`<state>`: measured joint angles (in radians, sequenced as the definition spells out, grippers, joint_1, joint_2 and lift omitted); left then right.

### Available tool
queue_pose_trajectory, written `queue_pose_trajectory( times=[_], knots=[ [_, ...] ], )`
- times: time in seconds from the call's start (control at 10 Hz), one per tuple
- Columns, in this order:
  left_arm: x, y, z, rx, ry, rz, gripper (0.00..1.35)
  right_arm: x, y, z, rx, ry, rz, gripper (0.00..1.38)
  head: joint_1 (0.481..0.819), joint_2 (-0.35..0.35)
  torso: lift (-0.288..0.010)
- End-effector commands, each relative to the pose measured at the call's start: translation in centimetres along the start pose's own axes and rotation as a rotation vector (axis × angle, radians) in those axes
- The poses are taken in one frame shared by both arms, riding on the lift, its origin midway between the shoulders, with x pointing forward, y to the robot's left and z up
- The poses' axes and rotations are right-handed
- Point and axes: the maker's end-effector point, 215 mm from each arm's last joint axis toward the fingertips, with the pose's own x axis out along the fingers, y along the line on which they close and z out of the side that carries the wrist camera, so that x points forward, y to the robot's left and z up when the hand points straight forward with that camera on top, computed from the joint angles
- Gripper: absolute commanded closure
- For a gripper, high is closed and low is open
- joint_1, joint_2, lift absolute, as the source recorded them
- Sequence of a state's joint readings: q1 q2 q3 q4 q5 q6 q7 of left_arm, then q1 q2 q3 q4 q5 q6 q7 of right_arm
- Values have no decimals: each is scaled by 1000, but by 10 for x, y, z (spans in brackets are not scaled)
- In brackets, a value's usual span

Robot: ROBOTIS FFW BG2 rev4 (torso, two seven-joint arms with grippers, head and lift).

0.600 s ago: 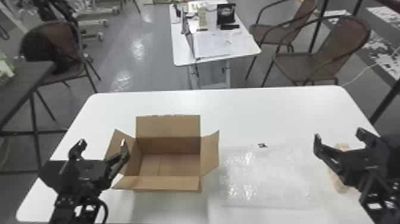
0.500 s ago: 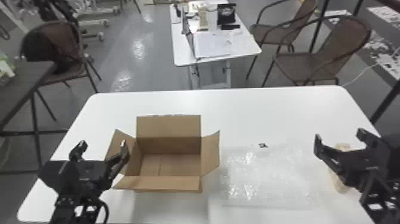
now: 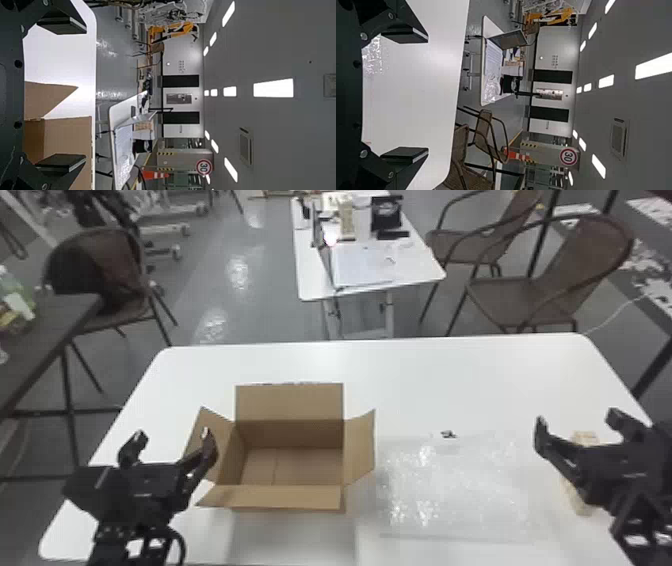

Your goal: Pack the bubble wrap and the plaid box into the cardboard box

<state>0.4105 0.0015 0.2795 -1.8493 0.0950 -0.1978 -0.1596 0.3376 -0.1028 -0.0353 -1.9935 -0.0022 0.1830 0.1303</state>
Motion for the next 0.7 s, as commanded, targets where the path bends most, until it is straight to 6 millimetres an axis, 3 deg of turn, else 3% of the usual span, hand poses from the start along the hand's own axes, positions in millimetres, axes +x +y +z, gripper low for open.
queue_pose_trajectory(
  times=[0.0,0.1,0.6],
  knots=[
    [-2,0,0,-8,-5,3,160,0,0,1,-1,-4,0,283,695,139,-64],
    [0,0,-1,-7,1,4,160,0,0,2,-2,-7,0,283,695,140,-64],
    [6,27,-54,-280,199,44,154,0,0,2,-2,-9,1,283,695,160,-64]
  ],
)
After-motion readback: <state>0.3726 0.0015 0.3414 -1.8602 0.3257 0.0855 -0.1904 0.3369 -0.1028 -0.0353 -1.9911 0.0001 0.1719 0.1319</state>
